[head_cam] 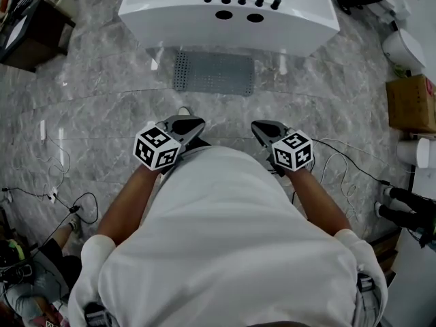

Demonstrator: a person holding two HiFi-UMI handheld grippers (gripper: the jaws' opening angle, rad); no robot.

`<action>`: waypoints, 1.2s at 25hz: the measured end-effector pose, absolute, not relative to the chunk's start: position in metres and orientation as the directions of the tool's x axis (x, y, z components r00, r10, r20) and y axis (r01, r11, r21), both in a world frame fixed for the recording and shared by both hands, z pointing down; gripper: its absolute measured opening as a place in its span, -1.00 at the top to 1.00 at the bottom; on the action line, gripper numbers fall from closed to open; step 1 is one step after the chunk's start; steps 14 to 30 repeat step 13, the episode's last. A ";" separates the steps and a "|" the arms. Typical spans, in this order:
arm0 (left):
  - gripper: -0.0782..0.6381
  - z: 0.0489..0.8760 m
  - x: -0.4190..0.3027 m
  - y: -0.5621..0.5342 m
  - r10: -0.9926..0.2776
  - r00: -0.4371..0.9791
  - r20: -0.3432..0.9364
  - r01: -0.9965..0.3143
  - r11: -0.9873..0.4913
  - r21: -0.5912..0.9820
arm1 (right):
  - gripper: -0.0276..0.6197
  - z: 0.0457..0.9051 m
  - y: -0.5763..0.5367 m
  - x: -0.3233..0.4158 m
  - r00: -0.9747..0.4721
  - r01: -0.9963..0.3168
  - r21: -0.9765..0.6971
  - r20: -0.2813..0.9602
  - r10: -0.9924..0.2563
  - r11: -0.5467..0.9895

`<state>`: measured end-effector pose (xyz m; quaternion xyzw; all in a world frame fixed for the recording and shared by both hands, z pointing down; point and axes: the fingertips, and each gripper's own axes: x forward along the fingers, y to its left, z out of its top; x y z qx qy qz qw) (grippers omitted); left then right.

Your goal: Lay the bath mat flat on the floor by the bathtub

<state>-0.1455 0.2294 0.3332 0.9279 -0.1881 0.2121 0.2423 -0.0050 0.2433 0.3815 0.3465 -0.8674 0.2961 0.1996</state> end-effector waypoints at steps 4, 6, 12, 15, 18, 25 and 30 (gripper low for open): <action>0.70 0.336 -0.147 0.228 -0.235 0.839 0.491 -0.448 -0.811 0.377 | 0.89 0.385 0.244 -0.006 -0.677 -0.724 -0.384 0.555 -0.483 0.573; 0.70 0.337 -0.147 0.226 -0.228 0.839 0.494 -0.444 -0.810 0.382 | 0.89 0.387 0.242 -0.006 -0.675 -0.727 -0.389 0.556 -0.484 0.567; 0.70 0.343 -0.144 0.214 -0.219 0.839 0.498 -0.438 -0.815 0.379 | 0.89 0.396 0.234 -0.007 -0.672 -0.731 -0.397 0.556 -0.489 0.555; 0.70 0.344 -0.144 0.212 -0.219 0.839 0.498 -0.437 -0.816 0.378 | 0.89 0.398 0.233 -0.007 -0.672 -0.731 -0.398 0.556 -0.489 0.554; 0.70 0.344 -0.144 0.212 -0.219 0.839 0.498 -0.437 -0.816 0.378 | 0.89 0.398 0.233 -0.007 -0.672 -0.731 -0.398 0.556 -0.489 0.554; 0.70 0.344 -0.144 0.212 -0.219 0.839 0.498 -0.437 -0.816 0.378 | 0.89 0.398 0.233 -0.007 -0.672 -0.731 -0.398 0.556 -0.489 0.554; 0.70 0.344 -0.144 0.212 -0.219 0.839 0.498 -0.437 -0.816 0.378 | 0.89 0.398 0.233 -0.007 -0.672 -0.731 -0.398 0.556 -0.489 0.554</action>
